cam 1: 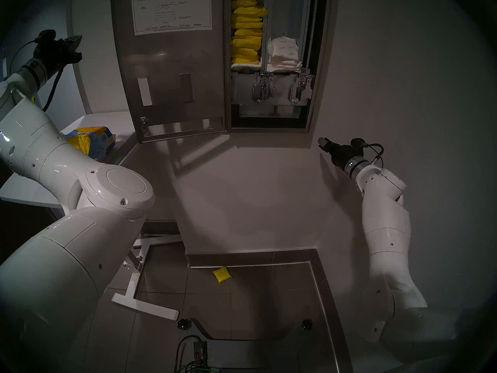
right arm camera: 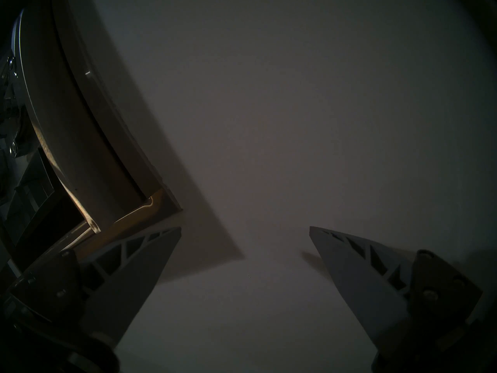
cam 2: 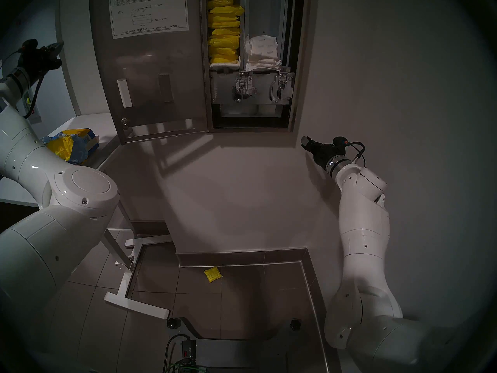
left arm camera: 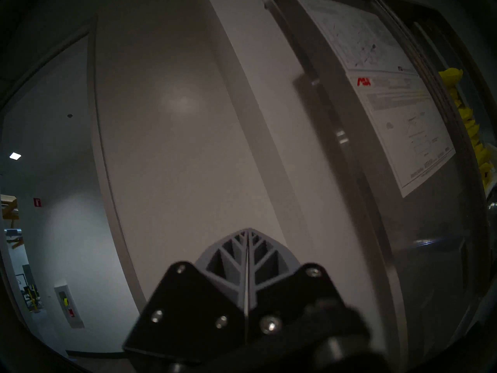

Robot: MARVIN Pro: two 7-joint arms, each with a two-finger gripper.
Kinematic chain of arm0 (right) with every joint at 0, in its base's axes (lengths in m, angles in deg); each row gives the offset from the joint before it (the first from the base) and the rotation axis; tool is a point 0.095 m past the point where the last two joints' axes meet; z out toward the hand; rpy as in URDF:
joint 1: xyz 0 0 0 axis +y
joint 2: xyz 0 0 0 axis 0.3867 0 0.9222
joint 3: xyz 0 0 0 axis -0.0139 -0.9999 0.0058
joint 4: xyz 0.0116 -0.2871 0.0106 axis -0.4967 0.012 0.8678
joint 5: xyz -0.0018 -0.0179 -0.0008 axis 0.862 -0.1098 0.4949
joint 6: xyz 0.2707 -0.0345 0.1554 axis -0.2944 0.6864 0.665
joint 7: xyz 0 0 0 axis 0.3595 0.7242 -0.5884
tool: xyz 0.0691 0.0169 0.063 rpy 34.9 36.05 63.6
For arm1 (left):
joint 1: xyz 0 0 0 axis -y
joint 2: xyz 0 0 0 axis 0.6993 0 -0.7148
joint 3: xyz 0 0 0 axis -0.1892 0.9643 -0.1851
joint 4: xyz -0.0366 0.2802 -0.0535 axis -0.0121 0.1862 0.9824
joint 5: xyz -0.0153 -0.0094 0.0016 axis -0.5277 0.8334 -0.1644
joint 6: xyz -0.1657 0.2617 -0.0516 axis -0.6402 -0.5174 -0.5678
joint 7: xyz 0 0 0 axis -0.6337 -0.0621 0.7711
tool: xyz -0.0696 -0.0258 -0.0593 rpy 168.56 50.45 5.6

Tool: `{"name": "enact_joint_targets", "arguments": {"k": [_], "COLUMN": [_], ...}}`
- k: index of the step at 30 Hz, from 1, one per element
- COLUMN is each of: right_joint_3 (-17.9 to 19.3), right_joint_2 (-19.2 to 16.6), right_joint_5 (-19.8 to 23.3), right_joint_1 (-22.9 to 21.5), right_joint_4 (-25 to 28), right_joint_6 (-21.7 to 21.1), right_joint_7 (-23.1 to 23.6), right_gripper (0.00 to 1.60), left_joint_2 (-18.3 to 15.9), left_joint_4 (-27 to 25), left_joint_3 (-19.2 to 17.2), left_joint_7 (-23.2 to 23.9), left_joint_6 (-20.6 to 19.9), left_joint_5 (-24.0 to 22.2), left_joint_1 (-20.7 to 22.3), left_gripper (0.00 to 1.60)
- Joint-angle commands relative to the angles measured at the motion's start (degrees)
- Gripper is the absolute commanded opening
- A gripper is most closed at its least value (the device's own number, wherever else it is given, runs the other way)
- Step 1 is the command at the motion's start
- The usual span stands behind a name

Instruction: Open the dispenser door, put the pads inside, close the door

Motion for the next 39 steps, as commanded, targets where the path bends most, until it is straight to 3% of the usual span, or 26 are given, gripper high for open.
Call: {"name": "enact_joint_targets", "arguments": {"k": [1,17,23,39], "right_joint_3": [0.0,-0.1,-0.1,-0.1], "right_joint_2": [0.0,-0.1,-0.1,-0.2], "right_joint_5": [0.2,0.3,0.3,0.4], "right_joint_1": [-1.8,-1.8,-1.8,-1.8], "right_joint_4": [2.2,2.2,2.3,2.2], "right_joint_6": [0.7,0.7,0.7,0.7], "right_joint_7": [0.0,-0.1,-0.1,-0.1], "right_gripper": [1.60,1.60,1.60,1.60], "left_joint_2": [-2.8,-4.8,-3.7,-2.4], "left_joint_4": [5.6,16.9,19.8,22.7], "left_joint_3": [-0.5,-1.3,-0.5,0.6], "left_joint_7": [0.0,2.7,3.9,5.2], "left_joint_6": [-1.1,-4.7,-4.4,-2.9], "left_joint_5": [-1.3,-1.6,-1.7,-2.2], "left_joint_1": [4.1,6.2,5.7,6.4], "left_gripper": [0.00,0.00,0.00,0.00]}}
